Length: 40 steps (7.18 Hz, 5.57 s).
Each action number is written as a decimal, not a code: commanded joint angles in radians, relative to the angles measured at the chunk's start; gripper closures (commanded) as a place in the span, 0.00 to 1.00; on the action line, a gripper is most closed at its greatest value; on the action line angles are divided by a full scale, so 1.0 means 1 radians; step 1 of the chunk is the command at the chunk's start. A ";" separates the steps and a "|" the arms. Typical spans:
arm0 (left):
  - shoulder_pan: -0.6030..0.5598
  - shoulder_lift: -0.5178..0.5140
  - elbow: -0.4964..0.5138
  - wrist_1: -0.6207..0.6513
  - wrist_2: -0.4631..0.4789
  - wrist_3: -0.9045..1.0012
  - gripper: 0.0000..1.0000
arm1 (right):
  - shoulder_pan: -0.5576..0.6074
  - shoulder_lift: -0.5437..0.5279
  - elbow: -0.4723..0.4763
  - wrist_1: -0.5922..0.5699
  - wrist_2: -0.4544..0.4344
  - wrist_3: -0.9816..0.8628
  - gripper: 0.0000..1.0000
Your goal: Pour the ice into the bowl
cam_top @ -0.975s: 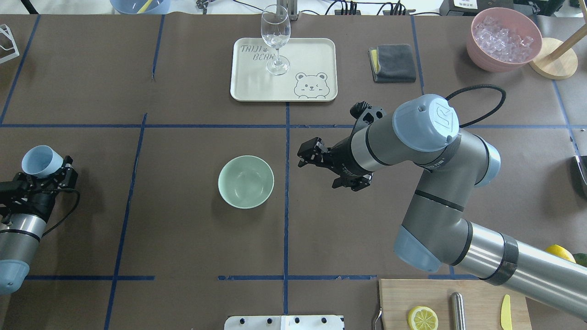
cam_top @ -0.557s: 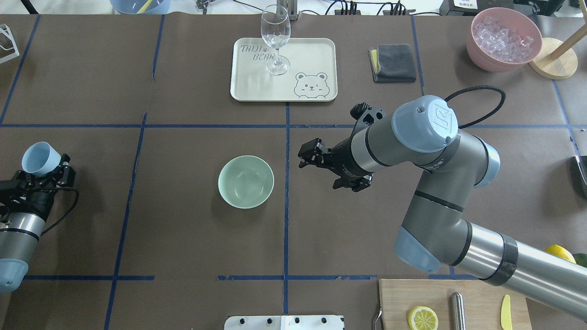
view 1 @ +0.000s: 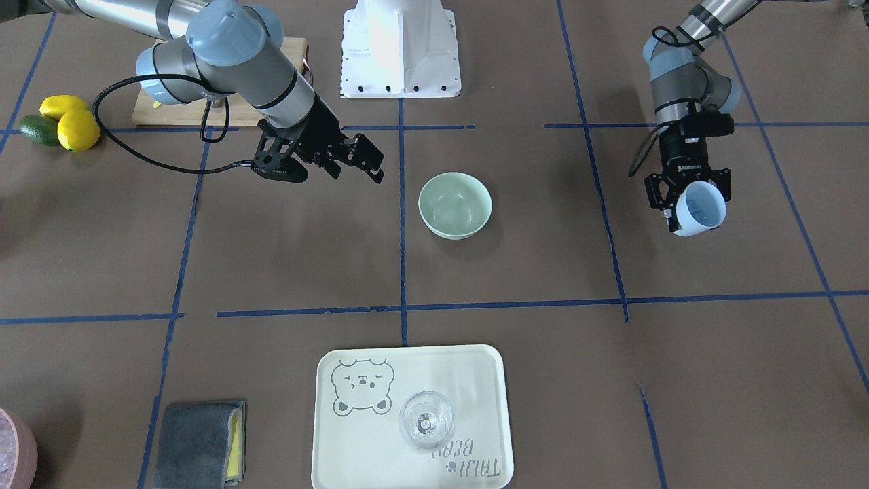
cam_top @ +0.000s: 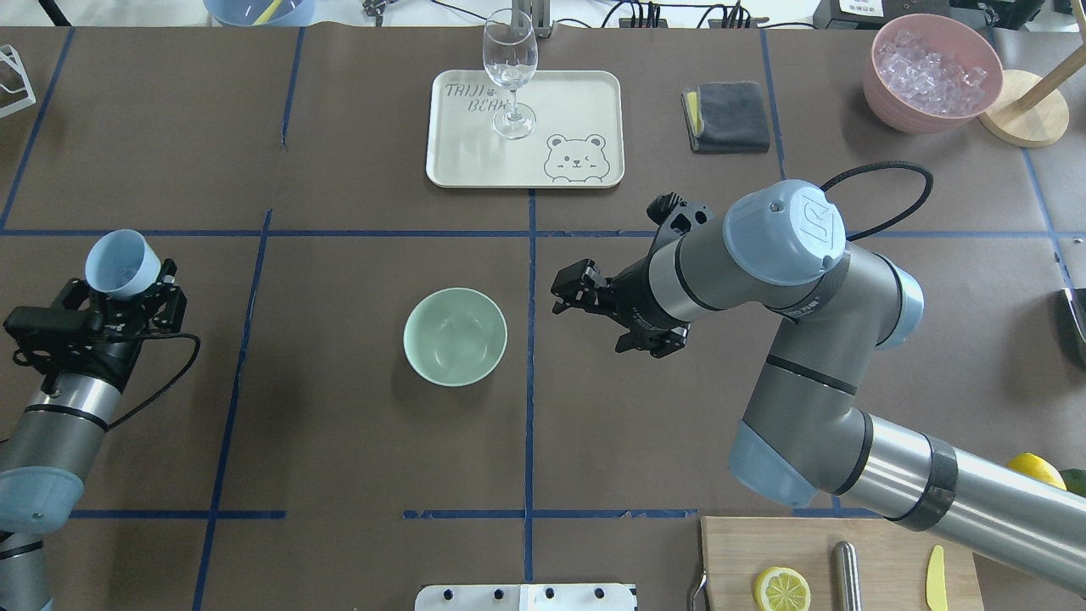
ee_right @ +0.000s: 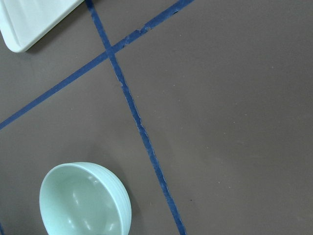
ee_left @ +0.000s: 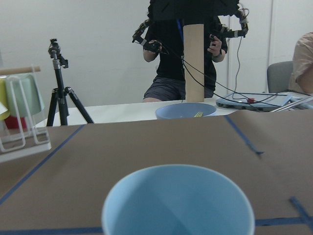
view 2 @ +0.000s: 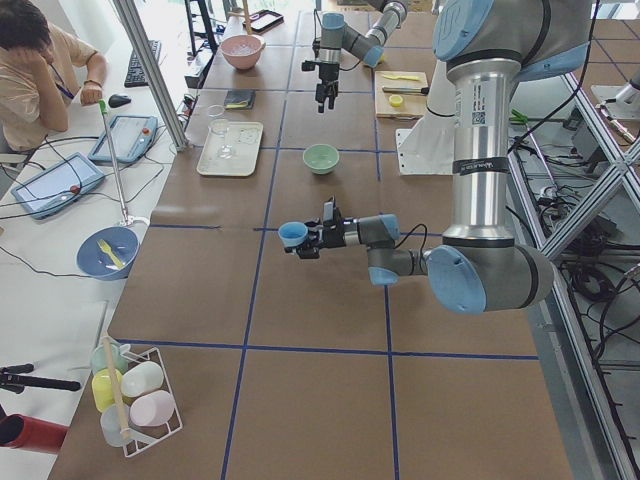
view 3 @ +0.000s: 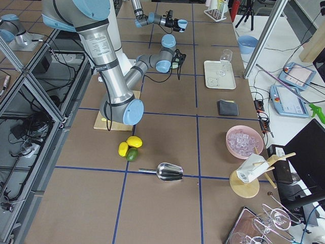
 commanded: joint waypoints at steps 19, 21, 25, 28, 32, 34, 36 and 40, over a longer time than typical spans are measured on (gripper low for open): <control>0.164 -0.441 -0.235 1.149 0.151 1.614 1.00 | 0.000 -0.090 -0.033 0.073 0.001 -0.002 0.00; 0.158 -0.440 -0.238 1.132 0.176 1.596 1.00 | 0.003 -0.110 -0.041 0.104 0.001 -0.005 0.00; 0.111 -0.371 -0.255 1.127 -0.050 0.898 1.00 | 0.008 -0.099 -0.030 0.106 0.001 0.008 0.00; 0.048 -0.109 -0.413 1.136 -0.253 0.120 1.00 | 0.017 -0.107 -0.016 0.106 -0.001 0.005 0.00; 0.036 0.026 -0.413 1.124 -0.244 -0.519 1.00 | 0.028 -0.113 -0.007 0.103 -0.004 0.000 0.00; 0.034 0.147 -0.378 0.949 -0.110 -0.647 1.00 | 0.032 -0.113 -0.003 0.103 -0.005 0.000 0.00; 0.036 0.197 -0.286 0.797 -0.003 -0.694 1.00 | 0.031 -0.113 0.000 0.101 -0.005 0.000 0.00; 0.037 0.191 -0.082 0.540 0.009 -0.799 1.00 | 0.028 -0.106 0.002 0.101 -0.010 0.002 0.00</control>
